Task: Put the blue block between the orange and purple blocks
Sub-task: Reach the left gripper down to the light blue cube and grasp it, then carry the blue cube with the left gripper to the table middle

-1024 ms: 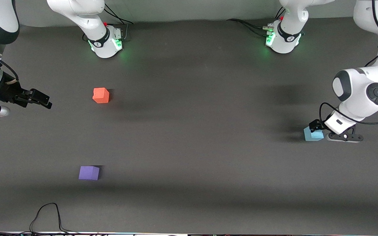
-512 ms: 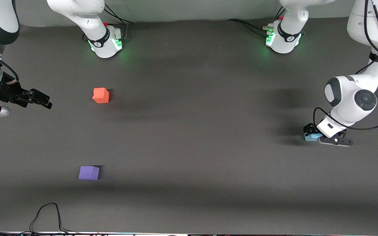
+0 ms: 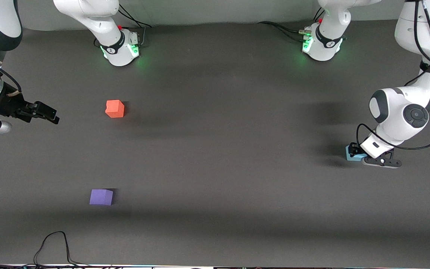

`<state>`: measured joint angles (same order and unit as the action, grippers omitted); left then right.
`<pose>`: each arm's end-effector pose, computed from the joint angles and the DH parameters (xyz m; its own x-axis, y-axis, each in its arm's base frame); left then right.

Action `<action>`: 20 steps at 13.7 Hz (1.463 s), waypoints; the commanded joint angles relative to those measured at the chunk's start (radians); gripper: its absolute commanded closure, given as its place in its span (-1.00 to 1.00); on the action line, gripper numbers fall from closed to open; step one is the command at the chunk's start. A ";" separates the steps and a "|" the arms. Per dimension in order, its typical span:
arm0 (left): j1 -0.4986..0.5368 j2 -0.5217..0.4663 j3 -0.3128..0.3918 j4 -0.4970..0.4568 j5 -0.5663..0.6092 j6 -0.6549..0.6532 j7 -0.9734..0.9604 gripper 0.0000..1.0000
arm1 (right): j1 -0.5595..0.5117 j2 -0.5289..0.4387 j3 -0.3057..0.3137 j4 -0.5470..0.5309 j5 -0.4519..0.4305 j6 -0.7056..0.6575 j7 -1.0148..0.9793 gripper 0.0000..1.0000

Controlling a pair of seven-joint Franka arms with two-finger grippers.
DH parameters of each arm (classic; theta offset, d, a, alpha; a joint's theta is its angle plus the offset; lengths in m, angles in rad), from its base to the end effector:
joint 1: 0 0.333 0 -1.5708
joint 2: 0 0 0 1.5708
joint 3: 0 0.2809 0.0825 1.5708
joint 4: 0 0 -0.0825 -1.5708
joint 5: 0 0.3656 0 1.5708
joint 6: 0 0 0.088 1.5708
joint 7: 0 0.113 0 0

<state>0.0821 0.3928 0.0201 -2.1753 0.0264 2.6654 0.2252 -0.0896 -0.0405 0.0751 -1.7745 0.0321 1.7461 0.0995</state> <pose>0.5471 0.0556 0.1947 0.9848 -0.1486 0.0895 -0.1452 -0.9885 -0.0431 0.5346 -0.0041 0.5271 0.9928 -0.1193 0.0090 -0.1190 -0.9925 -0.0297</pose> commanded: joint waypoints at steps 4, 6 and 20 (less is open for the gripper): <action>-0.001 -0.041 0.004 0.119 -0.002 -0.204 0.008 0.35 | 0.002 0.010 -0.003 0.020 -0.012 -0.014 -0.006 -1.00; -0.013 -0.098 -0.002 0.182 -0.010 -0.402 -0.030 0.34 | 0.001 0.010 -0.003 0.018 -0.012 -0.014 -0.006 -1.00; -0.645 0.053 -0.072 0.595 -0.010 -0.658 -0.996 0.34 | -0.004 0.013 -0.003 0.020 -0.012 -0.014 -0.007 -1.00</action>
<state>-0.4728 0.3238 -0.0731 -1.7198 0.0156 1.9975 -0.6759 -0.0917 -0.0384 0.0739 -1.7745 0.0321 1.7456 0.0994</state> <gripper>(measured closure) 0.564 0.000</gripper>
